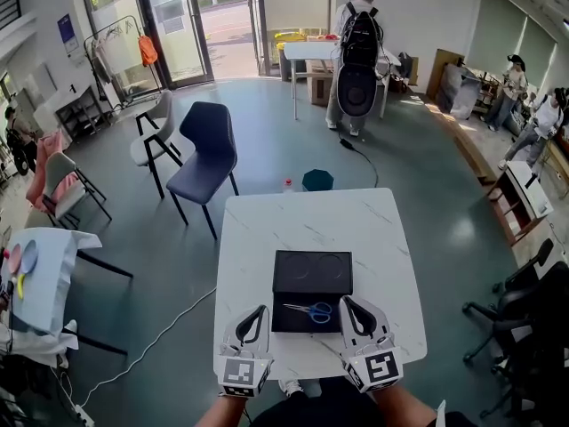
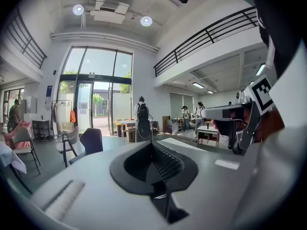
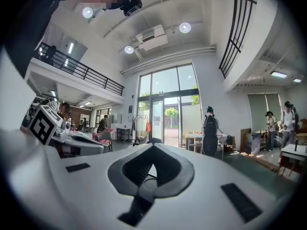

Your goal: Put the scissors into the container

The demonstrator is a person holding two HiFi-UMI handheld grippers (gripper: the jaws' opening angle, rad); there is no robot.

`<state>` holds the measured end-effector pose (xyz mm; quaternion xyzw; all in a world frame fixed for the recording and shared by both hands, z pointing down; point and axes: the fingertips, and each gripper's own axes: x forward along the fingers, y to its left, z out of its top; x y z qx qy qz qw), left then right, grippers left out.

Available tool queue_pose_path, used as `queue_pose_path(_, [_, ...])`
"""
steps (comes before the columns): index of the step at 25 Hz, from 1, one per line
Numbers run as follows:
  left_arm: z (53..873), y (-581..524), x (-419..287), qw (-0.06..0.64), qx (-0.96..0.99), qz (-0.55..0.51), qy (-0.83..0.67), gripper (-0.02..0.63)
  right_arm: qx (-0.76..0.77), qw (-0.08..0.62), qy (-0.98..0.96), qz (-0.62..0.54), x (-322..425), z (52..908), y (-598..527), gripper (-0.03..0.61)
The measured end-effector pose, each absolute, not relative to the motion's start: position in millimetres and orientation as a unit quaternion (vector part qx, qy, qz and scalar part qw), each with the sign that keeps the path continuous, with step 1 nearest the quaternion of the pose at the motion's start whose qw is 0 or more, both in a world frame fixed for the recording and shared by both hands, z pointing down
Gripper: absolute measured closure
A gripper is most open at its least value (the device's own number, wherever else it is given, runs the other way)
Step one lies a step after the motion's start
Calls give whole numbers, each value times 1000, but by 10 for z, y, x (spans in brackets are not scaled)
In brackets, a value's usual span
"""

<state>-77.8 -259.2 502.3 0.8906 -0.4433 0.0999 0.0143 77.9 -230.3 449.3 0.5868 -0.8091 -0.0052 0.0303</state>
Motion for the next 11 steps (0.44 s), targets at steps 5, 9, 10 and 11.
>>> queue_pose_path(5, [5054, -2618, -859, 29, 886, 99, -451, 606, 580, 37, -814, -17, 762, 4471, -2290, 572])
queue_pose_path(9, [5018, -2626, -845, 24, 885, 95, -455, 606, 582, 35, -812, -20, 789, 4455, -2297, 572])
queue_pose_path(10, [5014, -2633, -837, 21, 886, 93, -454, 606, 583, 34, -812, -21, 794, 4451, -2308, 572])
queue_pose_path(11, [5010, -2640, -829, 17, 886, 92, -453, 606, 584, 34, -811, -21, 799, 4448, -2320, 571])
